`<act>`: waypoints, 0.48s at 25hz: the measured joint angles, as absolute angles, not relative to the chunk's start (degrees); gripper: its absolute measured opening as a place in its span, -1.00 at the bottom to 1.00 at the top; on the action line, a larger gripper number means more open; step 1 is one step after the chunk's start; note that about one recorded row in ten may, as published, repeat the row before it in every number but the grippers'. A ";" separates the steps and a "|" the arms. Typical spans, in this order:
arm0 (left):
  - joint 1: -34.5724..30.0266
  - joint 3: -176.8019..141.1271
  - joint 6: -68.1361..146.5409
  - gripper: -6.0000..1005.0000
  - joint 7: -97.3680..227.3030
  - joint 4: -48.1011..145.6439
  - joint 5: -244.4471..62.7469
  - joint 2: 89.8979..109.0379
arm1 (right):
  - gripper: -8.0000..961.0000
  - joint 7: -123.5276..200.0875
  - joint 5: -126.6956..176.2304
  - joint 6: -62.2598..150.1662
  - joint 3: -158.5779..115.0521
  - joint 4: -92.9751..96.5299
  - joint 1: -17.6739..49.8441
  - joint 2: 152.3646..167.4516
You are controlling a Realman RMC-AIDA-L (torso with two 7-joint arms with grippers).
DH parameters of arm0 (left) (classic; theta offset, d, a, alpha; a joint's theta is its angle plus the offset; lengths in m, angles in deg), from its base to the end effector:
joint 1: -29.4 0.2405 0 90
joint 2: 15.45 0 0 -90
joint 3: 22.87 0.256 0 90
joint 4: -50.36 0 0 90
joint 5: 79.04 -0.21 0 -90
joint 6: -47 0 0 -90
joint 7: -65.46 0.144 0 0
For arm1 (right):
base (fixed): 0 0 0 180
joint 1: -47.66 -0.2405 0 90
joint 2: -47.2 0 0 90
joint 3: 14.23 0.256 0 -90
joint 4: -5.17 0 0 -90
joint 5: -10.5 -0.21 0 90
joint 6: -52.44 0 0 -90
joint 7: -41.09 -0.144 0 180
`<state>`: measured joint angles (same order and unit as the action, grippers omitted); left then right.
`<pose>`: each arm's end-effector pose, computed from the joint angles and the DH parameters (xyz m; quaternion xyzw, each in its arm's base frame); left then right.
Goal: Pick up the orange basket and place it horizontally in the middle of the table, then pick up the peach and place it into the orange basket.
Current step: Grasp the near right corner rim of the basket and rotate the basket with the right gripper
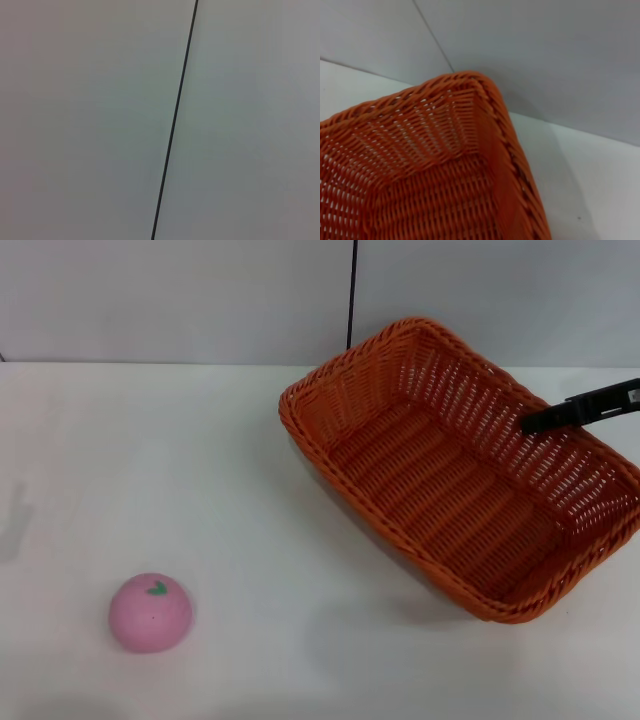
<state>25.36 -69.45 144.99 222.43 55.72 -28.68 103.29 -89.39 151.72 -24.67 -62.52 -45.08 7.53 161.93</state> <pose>-0.3736 0.1809 0.0352 -0.5830 -0.2356 -0.4181 0.6556 0.2539 0.4039 0.0440 -0.8686 0.4468 0.0057 0.2143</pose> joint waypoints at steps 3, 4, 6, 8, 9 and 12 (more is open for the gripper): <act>25.35 -69.45 145.22 0.62 222.44 55.72 -28.68 103.29 | -0.01 -88.74 151.48 -23.55 -62.56 -44.28 7.32 162.03; 25.35 -69.45 145.22 0.62 222.44 55.72 -28.68 103.29 | -0.01 -88.73 151.47 -23.03 -62.57 -43.98 7.25 162.10; 25.28 -69.45 145.45 0.62 222.44 55.73 -28.66 103.29 | -0.02 -88.45 151.44 -22.15 -62.59 -43.25 7.11 162.21; 25.26 -69.45 145.56 0.62 222.44 55.99 -28.66 103.26 | -0.02 -88.03 151.39 -21.32 -62.60 -42.73 7.03 162.34; 25.26 -69.45 145.58 0.62 222.44 56.10 -28.66 103.25 | -0.03 -87.83 151.35 -20.90 -62.58 -42.60 7.00 162.41; 25.26 -69.45 145.70 0.62 222.44 56.29 -28.67 103.19 | -0.20 -87.05 150.84 -20.07 -62.35 -42.52 7.00 162.58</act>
